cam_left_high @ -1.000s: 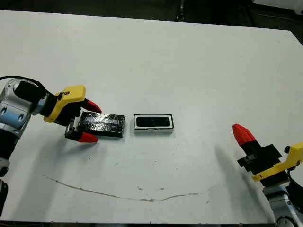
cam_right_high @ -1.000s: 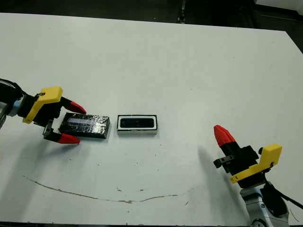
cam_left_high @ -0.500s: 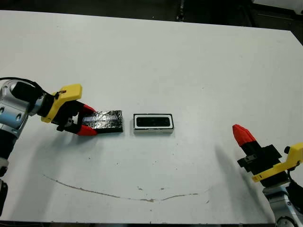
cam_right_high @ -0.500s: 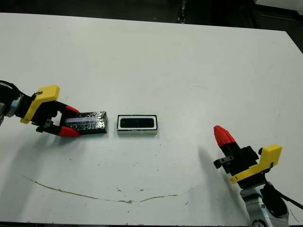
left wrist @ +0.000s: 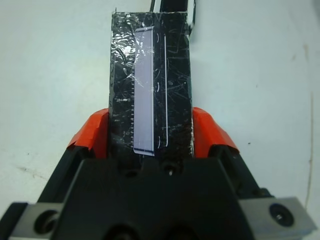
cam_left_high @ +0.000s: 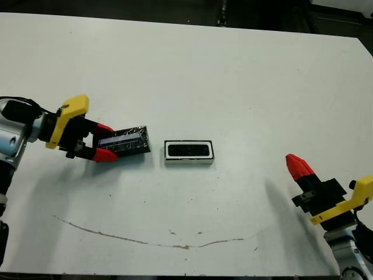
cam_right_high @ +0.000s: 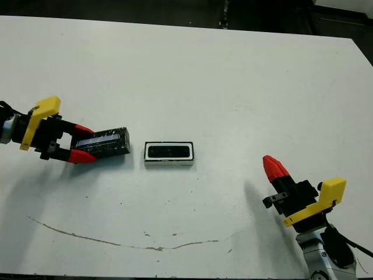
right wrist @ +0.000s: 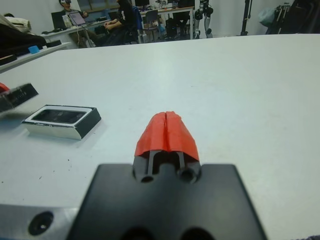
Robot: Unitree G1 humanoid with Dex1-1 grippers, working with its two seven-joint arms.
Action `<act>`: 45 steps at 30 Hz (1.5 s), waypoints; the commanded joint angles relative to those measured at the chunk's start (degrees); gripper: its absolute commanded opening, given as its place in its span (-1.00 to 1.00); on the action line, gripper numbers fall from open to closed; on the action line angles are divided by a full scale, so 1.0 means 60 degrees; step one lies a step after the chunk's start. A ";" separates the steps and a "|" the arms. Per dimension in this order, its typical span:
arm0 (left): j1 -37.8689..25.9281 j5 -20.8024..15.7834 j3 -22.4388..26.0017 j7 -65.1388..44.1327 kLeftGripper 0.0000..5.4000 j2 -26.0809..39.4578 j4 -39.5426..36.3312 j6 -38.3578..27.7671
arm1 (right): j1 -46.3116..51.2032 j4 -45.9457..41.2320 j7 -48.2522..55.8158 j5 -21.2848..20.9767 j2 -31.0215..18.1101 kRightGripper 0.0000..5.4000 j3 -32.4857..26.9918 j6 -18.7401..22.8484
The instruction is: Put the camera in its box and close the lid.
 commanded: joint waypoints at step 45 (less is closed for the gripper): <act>0.0061 0.0424 -0.0953 0.1883 0.17 -0.2794 -0.0500 0.0840 | 0.0060 0.0075 0.0045 0.0245 -0.0080 -1.00 0.0055 0.0107</act>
